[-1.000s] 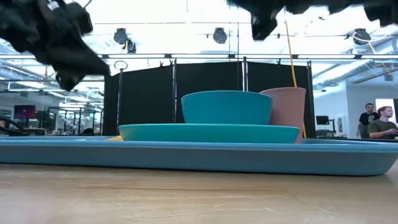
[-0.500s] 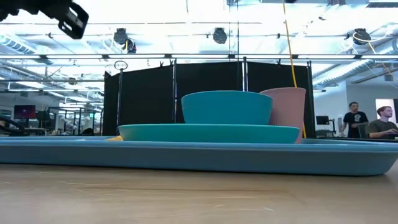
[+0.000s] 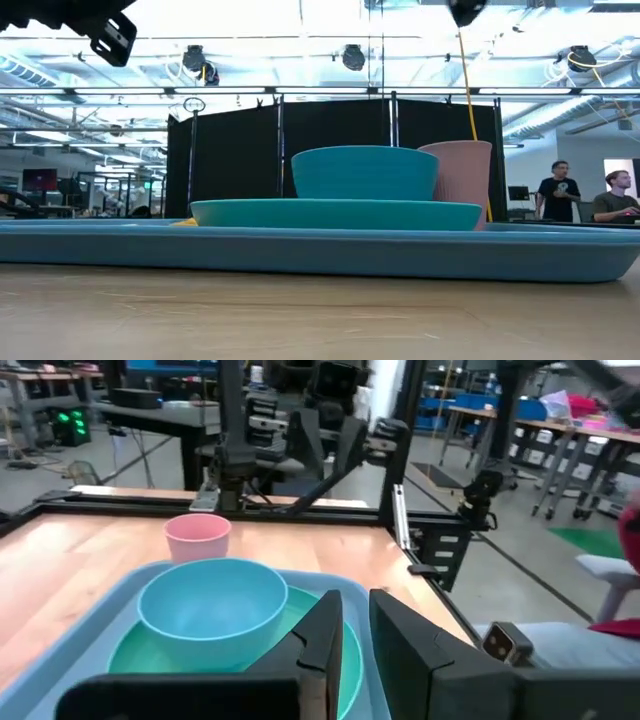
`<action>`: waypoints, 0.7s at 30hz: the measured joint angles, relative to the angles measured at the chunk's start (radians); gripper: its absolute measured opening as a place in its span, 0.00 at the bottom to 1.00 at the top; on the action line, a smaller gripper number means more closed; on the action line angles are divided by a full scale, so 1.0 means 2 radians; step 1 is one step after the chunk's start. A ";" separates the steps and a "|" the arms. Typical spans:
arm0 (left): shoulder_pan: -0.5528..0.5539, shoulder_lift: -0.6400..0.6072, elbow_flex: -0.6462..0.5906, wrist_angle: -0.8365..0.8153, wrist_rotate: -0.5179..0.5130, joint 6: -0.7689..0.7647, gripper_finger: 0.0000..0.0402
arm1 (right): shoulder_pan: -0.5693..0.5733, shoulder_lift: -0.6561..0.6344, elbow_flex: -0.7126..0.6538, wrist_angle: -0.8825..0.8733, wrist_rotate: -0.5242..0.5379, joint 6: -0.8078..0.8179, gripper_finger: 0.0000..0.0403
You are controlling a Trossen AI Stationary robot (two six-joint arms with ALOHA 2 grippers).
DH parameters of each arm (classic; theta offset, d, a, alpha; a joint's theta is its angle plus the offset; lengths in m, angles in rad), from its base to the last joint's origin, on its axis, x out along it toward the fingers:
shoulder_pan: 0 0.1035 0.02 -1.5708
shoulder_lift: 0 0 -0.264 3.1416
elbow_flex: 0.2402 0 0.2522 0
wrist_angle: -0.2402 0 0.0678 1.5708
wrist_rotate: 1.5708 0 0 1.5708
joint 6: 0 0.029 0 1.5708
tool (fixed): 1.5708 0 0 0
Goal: Set up tray
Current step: Move the blue bowl to the bottom left of the green plate
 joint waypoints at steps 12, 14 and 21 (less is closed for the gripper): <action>0.000 0.000 0.000 -0.011 -0.008 -0.007 0.14 | -0.066 0.165 0.205 -0.259 -0.116 0.062 0.18; 0.000 0.000 0.000 -0.012 -0.008 -0.008 0.14 | -0.067 0.180 0.220 -0.286 -0.096 0.061 0.20; 0.000 0.000 0.000 -0.015 -0.008 -0.008 0.14 | -0.084 0.201 0.232 -0.333 -0.076 0.096 0.32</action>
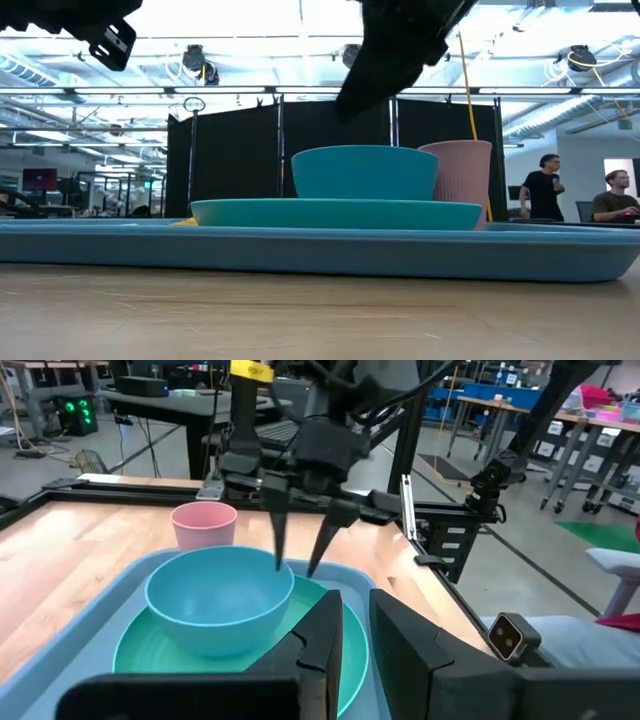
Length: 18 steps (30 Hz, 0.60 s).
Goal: Set up tray
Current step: Move the blue bowl to the bottom left of the green plate
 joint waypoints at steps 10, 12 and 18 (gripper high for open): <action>0.000 0.000 0.000 0.000 0.000 0.000 0.14 | -0.019 0.014 -0.002 -0.009 -0.021 0.012 0.47; 0.000 0.001 0.000 0.000 0.000 0.000 0.14 | -0.021 0.013 -0.007 0.002 -0.030 0.015 0.47; 0.000 0.001 0.000 -0.001 0.000 0.000 0.14 | -0.029 0.017 -0.011 0.012 -0.060 0.021 0.47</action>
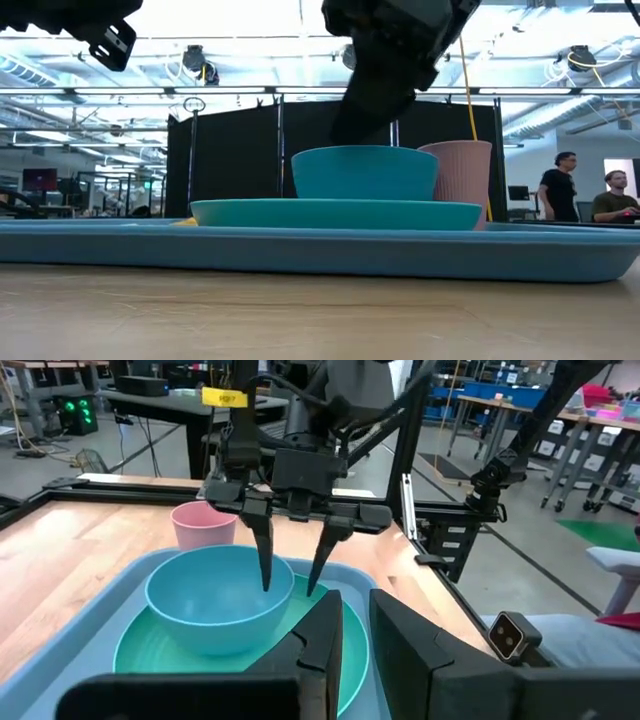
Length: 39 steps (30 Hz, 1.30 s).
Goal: Set up tray
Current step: Move the blue bowl to the bottom left of the green plate
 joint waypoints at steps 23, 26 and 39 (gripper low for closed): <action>0.000 0.000 0.000 -0.005 0.000 -0.001 0.14 | -0.015 0.020 0.000 0.042 -0.026 -0.017 0.28; 0.000 0.000 0.000 -0.006 0.000 0.000 0.14 | -0.015 0.022 0.000 0.052 -0.038 -0.019 0.24; 0.000 0.000 0.000 -0.007 0.000 0.001 0.14 | -0.016 0.062 0.000 0.109 -0.077 -0.037 0.13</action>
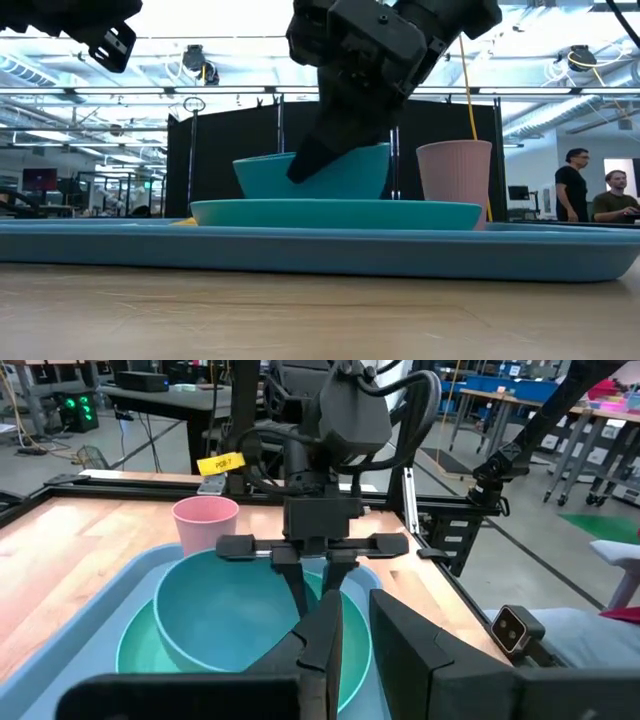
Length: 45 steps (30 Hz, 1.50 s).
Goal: Set up tray
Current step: Move the blue bowl to the bottom left of the green plate, then return to Home Position
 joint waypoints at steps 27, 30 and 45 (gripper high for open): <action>0.000 0.000 0.000 -0.003 0.000 -0.001 0.14 | 0.017 -0.003 0.000 0.046 -0.013 0.036 0.12; 0.000 0.000 0.000 -0.003 0.000 -0.003 0.14 | 0.016 -0.003 0.000 0.045 -0.013 0.040 0.12; 0.000 0.000 0.000 -0.012 0.000 -0.004 0.14 | 0.016 -0.003 0.000 0.047 -0.012 0.029 0.22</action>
